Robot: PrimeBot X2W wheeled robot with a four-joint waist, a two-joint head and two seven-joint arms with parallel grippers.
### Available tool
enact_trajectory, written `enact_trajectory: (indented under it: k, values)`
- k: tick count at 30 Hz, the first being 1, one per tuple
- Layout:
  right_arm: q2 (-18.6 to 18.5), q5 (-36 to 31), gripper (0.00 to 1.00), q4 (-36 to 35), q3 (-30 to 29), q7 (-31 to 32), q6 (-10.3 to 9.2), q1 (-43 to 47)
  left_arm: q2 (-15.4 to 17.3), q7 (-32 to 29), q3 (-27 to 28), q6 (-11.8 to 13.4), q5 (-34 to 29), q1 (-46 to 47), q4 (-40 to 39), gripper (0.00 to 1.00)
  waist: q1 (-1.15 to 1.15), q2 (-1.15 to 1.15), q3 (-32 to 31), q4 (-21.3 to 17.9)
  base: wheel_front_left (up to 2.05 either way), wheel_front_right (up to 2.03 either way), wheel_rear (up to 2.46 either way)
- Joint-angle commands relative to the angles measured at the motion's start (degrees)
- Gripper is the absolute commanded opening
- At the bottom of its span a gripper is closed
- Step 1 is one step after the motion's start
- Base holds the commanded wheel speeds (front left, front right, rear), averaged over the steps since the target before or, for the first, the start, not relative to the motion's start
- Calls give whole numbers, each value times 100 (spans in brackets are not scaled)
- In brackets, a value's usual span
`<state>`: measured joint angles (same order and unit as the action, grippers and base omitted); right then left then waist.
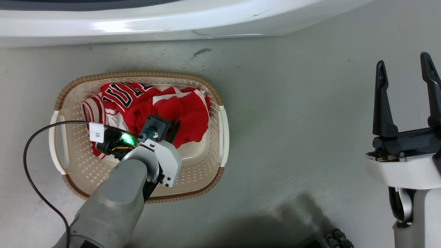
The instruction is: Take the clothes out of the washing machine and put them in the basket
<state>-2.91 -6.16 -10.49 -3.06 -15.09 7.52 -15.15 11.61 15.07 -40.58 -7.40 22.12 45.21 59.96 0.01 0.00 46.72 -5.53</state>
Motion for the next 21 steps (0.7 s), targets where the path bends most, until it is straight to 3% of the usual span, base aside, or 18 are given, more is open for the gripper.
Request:
enact_trajectory:
  k: [1,6,7,8,14,21]
  values:
    - [4,-44,100,-57,12,-11,-6,-66,-78,14,-26,-2,87,149,177,0,-1,0,85,-10,0,0,0]
    - [4,-69,100,-35,5,-11,-6,-56,-185,14,-55,-4,222,197,339,0,-1,0,102,28,0,0,0]
    - [4,-76,100,-14,-4,-11,-6,-55,-211,14,-62,-4,243,187,343,42,-1,0,82,43,0,0,0]
    - [4,-82,100,7,-8,-11,-6,-56,-229,14,-30,-4,279,185,335,100,-1,0,54,63,0,0,0]
    - [3,-100,100,113,-17,-11,-6,-127,-228,14,130,-4,238,38,16,100,-1,0,-303,195,0,0,0]
    - [2,-91,100,357,-23,-10,-6,-92,-78,15,515,-4,21,-378,-907,100,-1,0,-984,324,0,0,0]
